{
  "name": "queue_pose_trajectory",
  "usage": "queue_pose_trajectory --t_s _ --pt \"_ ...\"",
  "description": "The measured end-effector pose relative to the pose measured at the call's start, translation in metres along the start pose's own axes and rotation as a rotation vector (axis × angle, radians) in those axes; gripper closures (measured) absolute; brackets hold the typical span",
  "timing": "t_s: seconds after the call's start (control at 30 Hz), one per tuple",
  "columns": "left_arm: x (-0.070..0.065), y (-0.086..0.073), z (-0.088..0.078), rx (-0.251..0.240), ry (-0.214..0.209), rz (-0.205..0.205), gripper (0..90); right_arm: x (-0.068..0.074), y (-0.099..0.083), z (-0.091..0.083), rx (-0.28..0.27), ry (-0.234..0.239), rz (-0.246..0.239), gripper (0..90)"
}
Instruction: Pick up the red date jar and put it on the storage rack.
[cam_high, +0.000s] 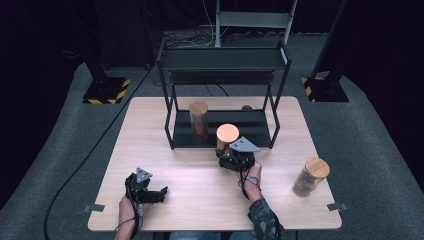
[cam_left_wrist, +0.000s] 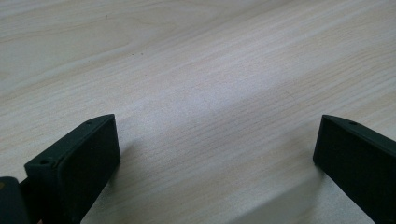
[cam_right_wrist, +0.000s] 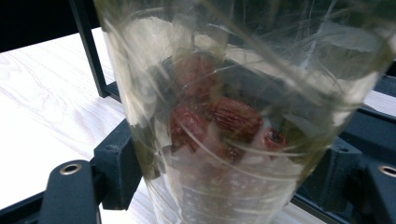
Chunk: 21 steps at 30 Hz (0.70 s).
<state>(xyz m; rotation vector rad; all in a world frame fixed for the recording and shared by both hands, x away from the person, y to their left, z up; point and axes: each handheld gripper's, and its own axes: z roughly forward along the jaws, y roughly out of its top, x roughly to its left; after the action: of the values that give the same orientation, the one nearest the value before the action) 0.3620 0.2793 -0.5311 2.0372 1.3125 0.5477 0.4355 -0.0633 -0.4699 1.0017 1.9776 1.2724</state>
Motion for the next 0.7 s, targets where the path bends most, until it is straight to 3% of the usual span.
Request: queue_pose_trajectory --t_s 0.7 --pt "0.0 0.0 0.0 0.0 0.0 0.0 0.0 -0.0047 0.004 0.0101 -0.007 -0.006 0.009 24.4"
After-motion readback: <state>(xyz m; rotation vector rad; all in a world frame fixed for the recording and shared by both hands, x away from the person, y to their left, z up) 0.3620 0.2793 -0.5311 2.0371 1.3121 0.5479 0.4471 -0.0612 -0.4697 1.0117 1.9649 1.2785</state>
